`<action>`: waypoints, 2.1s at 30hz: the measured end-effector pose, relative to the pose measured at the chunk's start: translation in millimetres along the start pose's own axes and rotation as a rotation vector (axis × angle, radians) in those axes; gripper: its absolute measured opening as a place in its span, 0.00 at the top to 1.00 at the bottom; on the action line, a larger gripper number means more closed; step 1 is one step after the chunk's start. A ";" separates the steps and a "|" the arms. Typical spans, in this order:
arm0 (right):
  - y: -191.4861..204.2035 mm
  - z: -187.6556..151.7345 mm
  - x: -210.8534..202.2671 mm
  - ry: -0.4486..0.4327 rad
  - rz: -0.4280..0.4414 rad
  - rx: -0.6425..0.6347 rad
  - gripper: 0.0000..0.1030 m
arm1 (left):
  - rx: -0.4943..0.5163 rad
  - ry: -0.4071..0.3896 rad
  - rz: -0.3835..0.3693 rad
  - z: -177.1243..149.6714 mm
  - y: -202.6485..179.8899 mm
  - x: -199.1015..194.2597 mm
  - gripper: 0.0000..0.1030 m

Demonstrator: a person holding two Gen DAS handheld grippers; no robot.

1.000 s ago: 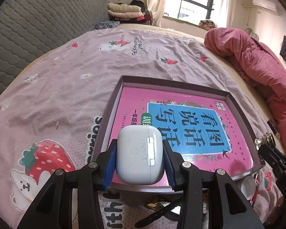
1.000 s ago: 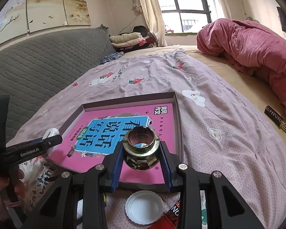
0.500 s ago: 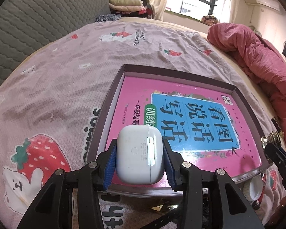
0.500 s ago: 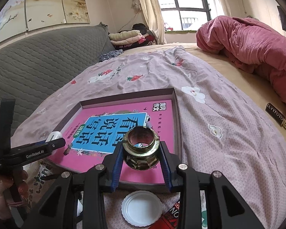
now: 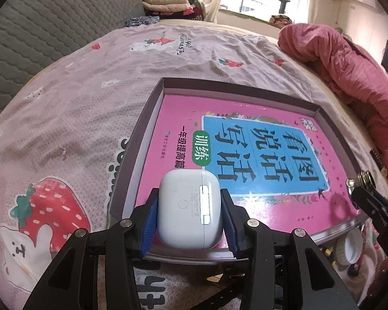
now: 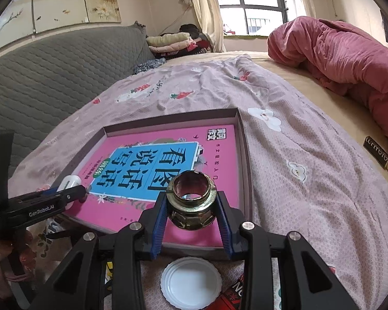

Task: Organize rigid objects
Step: 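Carry the earbud case and brass jar over the box and lower them inside, then open both tools to release the earbud case and brass jar in the box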

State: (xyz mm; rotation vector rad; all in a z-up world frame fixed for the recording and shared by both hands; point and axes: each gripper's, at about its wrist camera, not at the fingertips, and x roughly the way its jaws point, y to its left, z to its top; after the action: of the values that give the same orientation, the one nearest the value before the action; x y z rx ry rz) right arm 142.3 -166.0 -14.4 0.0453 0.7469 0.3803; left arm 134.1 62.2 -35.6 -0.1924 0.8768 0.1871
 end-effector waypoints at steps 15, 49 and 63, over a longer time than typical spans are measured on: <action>9.4 0.0 10.0 0.122 -0.068 -0.080 0.64 | 0.043 0.025 0.032 -5.0 -4.0 3.1 0.56; -10.8 -6.6 -29.2 0.018 -0.017 0.002 0.48 | 0.050 0.045 0.033 -6.8 -4.4 0.6 0.56; -18.2 -4.3 -41.5 -0.015 -0.027 0.006 0.47 | 0.040 0.037 0.014 -14.5 -4.6 -8.1 0.56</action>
State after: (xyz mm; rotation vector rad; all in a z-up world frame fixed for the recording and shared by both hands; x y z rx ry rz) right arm 117.5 -198.0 6.4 0.0437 0.7329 0.3519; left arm 119.4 53.6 -37.9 -0.1529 0.9179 0.1797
